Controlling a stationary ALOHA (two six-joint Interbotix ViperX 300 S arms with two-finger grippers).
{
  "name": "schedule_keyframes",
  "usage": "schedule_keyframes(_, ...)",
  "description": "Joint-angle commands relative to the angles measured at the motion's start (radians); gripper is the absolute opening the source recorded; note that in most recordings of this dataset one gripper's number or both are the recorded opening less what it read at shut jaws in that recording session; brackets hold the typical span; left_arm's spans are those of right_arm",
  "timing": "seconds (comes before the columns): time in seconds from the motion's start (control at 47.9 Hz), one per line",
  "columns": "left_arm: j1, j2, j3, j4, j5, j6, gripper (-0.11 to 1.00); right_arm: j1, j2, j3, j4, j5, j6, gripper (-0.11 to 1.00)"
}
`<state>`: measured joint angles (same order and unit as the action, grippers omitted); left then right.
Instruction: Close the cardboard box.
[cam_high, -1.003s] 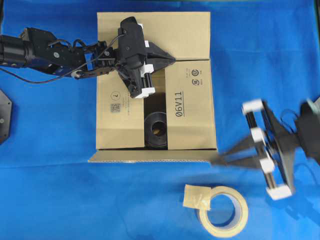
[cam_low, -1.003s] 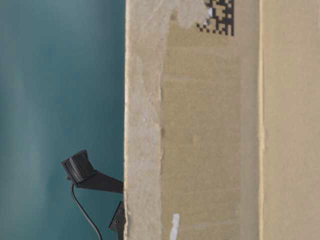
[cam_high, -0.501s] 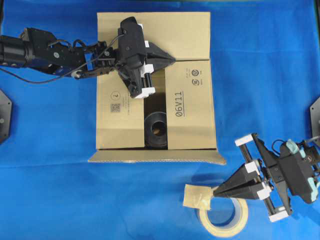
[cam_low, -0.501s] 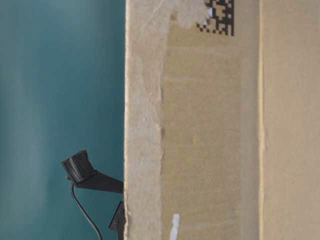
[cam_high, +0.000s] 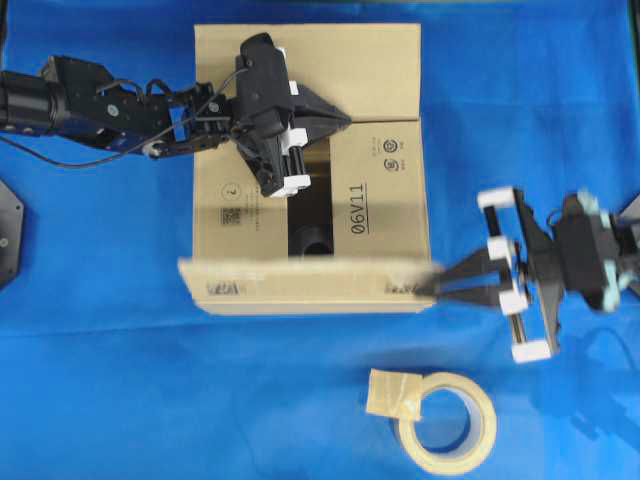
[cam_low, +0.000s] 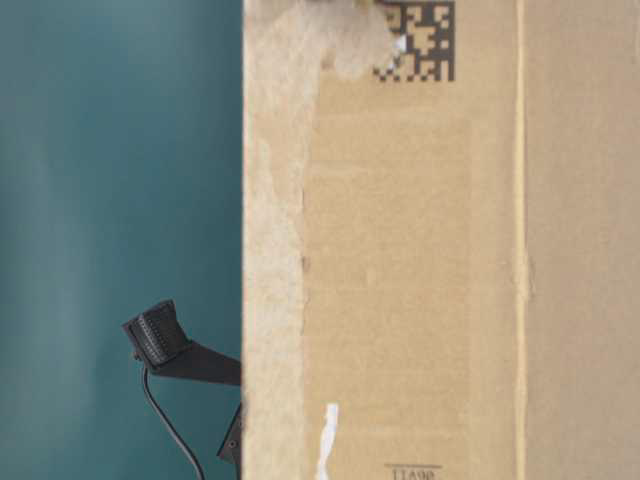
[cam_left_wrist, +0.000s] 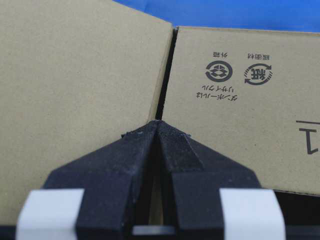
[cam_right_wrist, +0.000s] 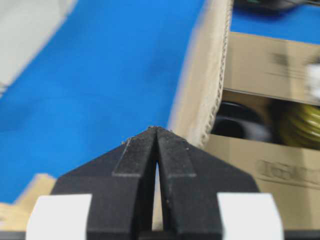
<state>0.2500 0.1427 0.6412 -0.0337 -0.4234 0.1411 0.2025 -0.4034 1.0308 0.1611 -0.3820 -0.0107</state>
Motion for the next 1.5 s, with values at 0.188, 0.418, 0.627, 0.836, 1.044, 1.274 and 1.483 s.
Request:
schedule_keyframes(0.188,0.011,-0.017,-0.006,-0.003,-0.003,-0.002,0.0,-0.121,0.038,-0.011,0.014,0.071,0.012,0.0)
schedule_keyframes(0.418,0.011,-0.018,-0.009,-0.003,-0.003,-0.002,0.0,-0.137,0.126,-0.012,0.054,0.066,0.012,0.0)
schedule_keyframes(0.627,0.011,-0.018,-0.011,-0.003,-0.003,-0.002,0.0,-0.137,0.153,-0.015,0.077,0.066,0.011,0.0)
schedule_keyframes(0.836,0.009,-0.049,-0.015,-0.003,0.006,-0.008,0.0,-0.137,0.153,-0.018,0.077,0.064,0.012,0.0)
schedule_keyframes(1.044,-0.003,-0.156,-0.044,-0.003,0.097,0.002,0.0,-0.137,0.153,-0.021,0.077,0.064,0.012,0.0)
schedule_keyframes(1.274,0.02,-0.268,-0.095,-0.003,0.239,0.046,0.0,-0.137,0.153,-0.021,0.077,0.064,0.011,0.0)
schedule_keyframes(1.483,0.126,-0.304,-0.176,-0.003,0.373,0.081,0.0,-0.138,0.153,-0.021,0.077,0.063,0.009,0.0)
